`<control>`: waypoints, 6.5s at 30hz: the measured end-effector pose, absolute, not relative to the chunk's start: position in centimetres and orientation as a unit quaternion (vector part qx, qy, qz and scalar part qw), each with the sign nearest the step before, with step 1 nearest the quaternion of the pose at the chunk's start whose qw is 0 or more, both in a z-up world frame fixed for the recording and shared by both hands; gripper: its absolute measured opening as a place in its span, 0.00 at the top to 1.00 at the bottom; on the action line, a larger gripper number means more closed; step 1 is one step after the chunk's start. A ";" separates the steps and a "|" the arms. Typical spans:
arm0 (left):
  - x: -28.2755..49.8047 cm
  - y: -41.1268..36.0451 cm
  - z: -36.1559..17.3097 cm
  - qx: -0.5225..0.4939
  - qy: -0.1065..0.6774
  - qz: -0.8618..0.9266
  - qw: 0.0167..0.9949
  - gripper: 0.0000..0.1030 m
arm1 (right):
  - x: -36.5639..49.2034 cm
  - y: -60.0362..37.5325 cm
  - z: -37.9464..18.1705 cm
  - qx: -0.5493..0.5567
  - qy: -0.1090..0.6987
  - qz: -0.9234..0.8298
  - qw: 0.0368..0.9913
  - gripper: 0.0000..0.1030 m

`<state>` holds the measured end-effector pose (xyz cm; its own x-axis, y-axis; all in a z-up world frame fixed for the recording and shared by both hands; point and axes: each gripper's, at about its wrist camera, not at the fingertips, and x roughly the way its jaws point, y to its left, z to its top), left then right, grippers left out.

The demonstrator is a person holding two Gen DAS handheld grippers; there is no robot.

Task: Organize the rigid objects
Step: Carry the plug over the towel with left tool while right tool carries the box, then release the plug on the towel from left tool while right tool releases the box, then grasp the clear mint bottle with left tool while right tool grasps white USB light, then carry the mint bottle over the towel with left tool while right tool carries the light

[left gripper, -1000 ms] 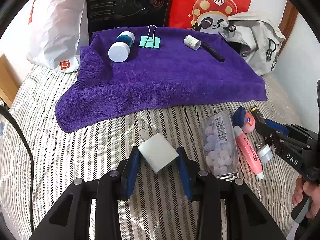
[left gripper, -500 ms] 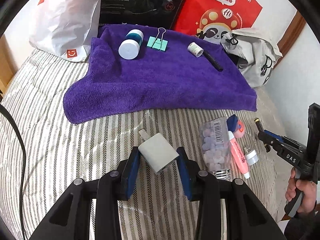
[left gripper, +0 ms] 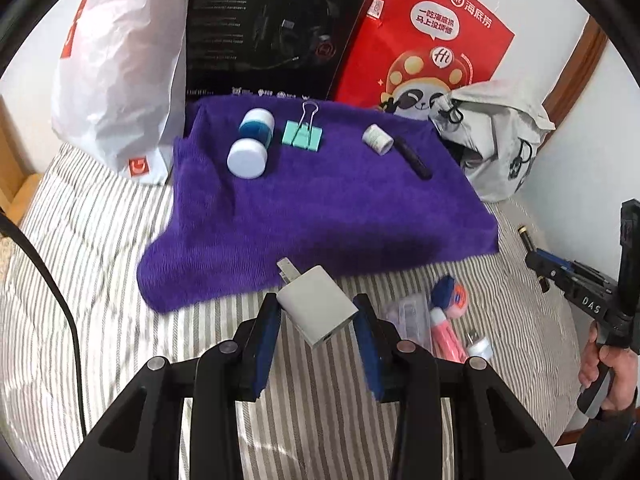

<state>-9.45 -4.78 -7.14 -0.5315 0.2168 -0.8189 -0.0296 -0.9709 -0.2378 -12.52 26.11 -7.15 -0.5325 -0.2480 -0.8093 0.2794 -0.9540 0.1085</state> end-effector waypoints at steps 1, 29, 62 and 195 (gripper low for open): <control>-9.8 -4.9 -7.0 -0.478 -0.098 0.870 0.071 0.66 | -12.9 25.9 -6.7 0.457 0.019 -0.876 0.153 0.78; -20.4 -7.7 -10.1 -0.511 -0.080 0.853 0.067 0.66 | -25.7 18.6 -10.8 0.522 0.088 -0.829 0.183 0.78; -22.0 -5.4 -10.5 -0.551 0.068 0.828 0.079 0.61 | -26.3 18.1 -11.7 0.528 0.140 -0.806 0.227 0.77; -8.8 -4.5 -8.7 -0.464 -0.115 0.872 0.105 0.63 | -11.0 22.1 -9.2 0.469 0.012 -0.853 0.228 0.77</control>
<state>-8.80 -4.54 -8.67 -0.5468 0.2902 -0.7854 -0.0771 -0.9515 -0.2979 -11.02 22.11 -9.16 -0.4550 -0.3786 -0.8060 0.4005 -0.8954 0.1945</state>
